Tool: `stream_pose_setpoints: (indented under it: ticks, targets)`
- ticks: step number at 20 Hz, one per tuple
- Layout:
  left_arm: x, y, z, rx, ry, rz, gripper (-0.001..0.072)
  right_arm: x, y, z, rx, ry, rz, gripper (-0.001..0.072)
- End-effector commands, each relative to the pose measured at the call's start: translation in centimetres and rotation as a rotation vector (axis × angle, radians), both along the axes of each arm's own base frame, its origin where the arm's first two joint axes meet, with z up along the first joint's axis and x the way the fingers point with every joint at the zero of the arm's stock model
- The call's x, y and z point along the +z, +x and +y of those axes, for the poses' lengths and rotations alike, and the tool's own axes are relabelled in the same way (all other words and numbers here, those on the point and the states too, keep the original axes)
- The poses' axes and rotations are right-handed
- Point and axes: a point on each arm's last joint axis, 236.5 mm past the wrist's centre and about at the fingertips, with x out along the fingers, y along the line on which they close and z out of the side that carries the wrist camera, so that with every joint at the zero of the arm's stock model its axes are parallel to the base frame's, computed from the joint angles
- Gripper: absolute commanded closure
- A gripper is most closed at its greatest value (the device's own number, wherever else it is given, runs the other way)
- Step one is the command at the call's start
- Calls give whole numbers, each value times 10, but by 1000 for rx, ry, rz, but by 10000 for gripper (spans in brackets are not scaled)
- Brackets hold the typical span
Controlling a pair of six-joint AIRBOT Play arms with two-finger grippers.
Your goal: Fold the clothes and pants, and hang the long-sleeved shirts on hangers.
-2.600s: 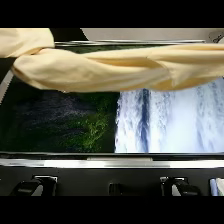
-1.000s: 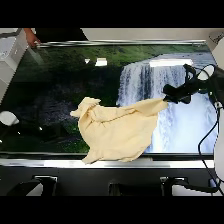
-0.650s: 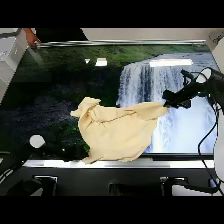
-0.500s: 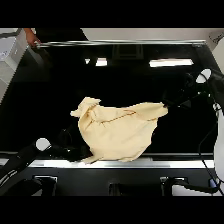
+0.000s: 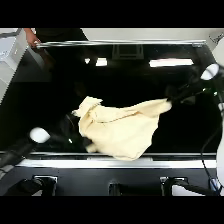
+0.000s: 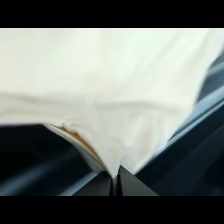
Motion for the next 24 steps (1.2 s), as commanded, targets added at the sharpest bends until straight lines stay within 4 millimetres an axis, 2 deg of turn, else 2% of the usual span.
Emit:
stream_pose_setpoints:
  ticks: [1, 2, 3, 4, 5, 6, 7, 8, 9, 10, 12, 14, 16, 17, 18, 19, 20, 21, 23, 24]
  targets:
    - [194, 95, 76, 181, 60, -571, 677, 143, 41, -27, -60, -129, -467, 679]
    - [274, 106, 111, 296, 61, -752, 676, 208, 40, -39, -90, -193, -651, 679]
    - [359, 101, 146, 417, 59, -939, 676, 281, 26, -51, -128, -265, -846, 679]
    - [426, 83, 174, 518, 66, -1090, 676, 343, 0, -60, -162, -326, -1005, 679]
    - [483, 57, 196, 607, 80, -1220, 676, 398, -37, -67, -198, -387, -1143, 679]
    - [519, 32, 208, 670, 95, -1307, 676, 434, -75, -72, -230, -441, -1233, 679]
    - [541, 12, 214, 716, 110, -1360, 676, 459, -115, -77, -261, -485, -1296, 679]
    - [548, -2, 215, 739, 121, -1374, 676, 469, -146, -80, -285, -514, -1318, 679]
    - [544, -10, 213, 747, 127, -1358, 675, 472, -174, -82, -306, -531, -1318, 679]
    - [535, -13, 209, 735, 130, -1321, 675, 471, -194, -85, -321, -543, -1306, 679]
    - [518, -14, 197, 692, 99, -1246, 675, 470, -217, -88, -343, -559, -1298, 679]
    - [523, -17, 182, 629, 64, -1272, 675, 482, -225, -88, -351, -572, -1350, 679]
    - [521, -14, 180, 607, 63, -1275, 675, 494, -215, -87, -347, -580, -1399, 678]
    - [513, -6, 182, 606, 65, -1242, 675, 491, -202, -88, -342, -580, -1384, 678]
    - [498, 5, 186, 604, 67, -1193, 675, 479, -182, -91, -337, -571, -1336, 678]
    - [475, 19, 190, 603, 70, -1118, 675, 458, -154, -94, -342, -537, -1256, 678]
    - [447, 35, 195, 602, 71, -1031, 675, 429, -120, -95, -356, -467, -1157, 678]
    - [407, 53, 201, 603, 68, -916, 675, 397, -84, -93, -356, -404, -1060, 679]
    - [315, 83, 206, 603, 44, -672, 675, 317, -2, -76, -292, -278, -849, 679]
    - [266, 96, 202, 610, 4, -559, 675, 274, 36, -63, -256, -206, -757, 678]
